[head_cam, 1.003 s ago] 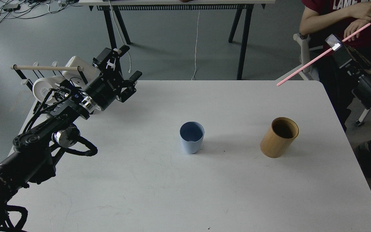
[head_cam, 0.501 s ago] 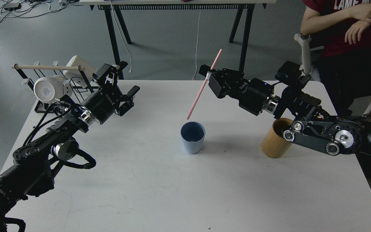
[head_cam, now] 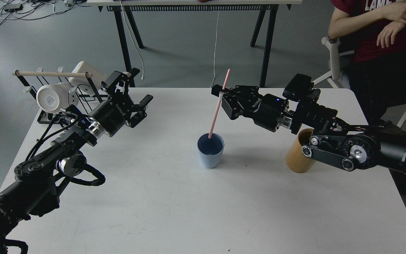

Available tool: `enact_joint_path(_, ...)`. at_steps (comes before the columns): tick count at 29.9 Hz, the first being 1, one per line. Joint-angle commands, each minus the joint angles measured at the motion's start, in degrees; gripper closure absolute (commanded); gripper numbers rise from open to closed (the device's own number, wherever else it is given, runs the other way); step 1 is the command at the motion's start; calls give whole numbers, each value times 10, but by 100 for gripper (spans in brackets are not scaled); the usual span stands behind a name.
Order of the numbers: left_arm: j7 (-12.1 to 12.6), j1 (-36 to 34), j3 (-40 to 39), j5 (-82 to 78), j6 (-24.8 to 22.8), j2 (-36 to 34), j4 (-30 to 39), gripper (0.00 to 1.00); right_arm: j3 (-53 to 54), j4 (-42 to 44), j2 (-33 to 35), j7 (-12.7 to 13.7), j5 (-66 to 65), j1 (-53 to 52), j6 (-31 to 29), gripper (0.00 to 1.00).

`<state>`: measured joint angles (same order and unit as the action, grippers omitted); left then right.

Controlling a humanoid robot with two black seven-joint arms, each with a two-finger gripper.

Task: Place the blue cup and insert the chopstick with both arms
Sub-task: 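Carry the pink stick over the blue cup and lower it inside, then release the pink stick and raise the right gripper away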

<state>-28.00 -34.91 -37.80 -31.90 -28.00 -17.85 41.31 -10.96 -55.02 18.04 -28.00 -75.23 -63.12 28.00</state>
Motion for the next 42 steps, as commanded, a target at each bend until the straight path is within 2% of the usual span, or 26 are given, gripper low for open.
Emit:
enact_joint_path(1, 0, 0, 0, 0, 0, -1, -1, 1, -16, 31, -28, 0, 0, 7, 0, 100)
enact_joint_path(6, 0, 1, -1, 0, 0, -2, -1, 1, -18, 47, -56, 0, 0, 20, 0, 99)
enact_joint_path(7, 0, 1, -1, 0, 0, -2, -1, 1, -18, 47, -56, 0, 0, 21, 0, 96)
enact_joint_path(8, 0, 2, -1, 0, 0, -3, -1, 1, -18, 47, -57, 0, 0, 20, 0, 86)
enact_joint_path(9, 0, 2, -1, 1, 0, -3, -1, 1, -17, 47, -58, 0, 1, 20, 0, 68)
enact_joint_path(10, 0, 2, -1, 0, 0, -3, -1, 1, -17, 47, -58, 0, 3, 19, 0, 43)
enact_joint_path(11, 0, 2, -1, 0, 0, -3, -1, 1, -16, 47, -58, 0, 5, 19, 0, 34)
enact_joint_path(13, 0, 2, -1, 1, 0, -3, -1, 1, -15, 46, -58, 0, 8, 21, 0, 30)
enact_joint_path(15, 0, 2, -1, 1, 0, -2, -1, 1, -6, 40, -55, 0, 15, 23, 0, 18)
enact_joint_path(18, 0, 2, -1, 1, 0, -2, -1, 1, 1, 22, -52, 0, 42, 29, 0, 11)
enact_joint_path(22, 0, 2, -1, 1, 0, -3, 0, 1, 28, -14, -39, 0, 98, 32, 0, 10)
enact_joint_path(31, 0, 0, -9, 12, 0, -6, 0, 1, 189, -96, 13, 0, 262, 47, 0, 9)
enact_joint_path(35, 0, -6, -28, 13, 0, -18, 1, 1, 244, -140, 73, 0, 309, 51, 0, 9)
enact_joint_path(42, 0, -25, -57, 14, 0, -30, 1, 1, 333, -224, 162, 0, 555, 60, 0, 11)
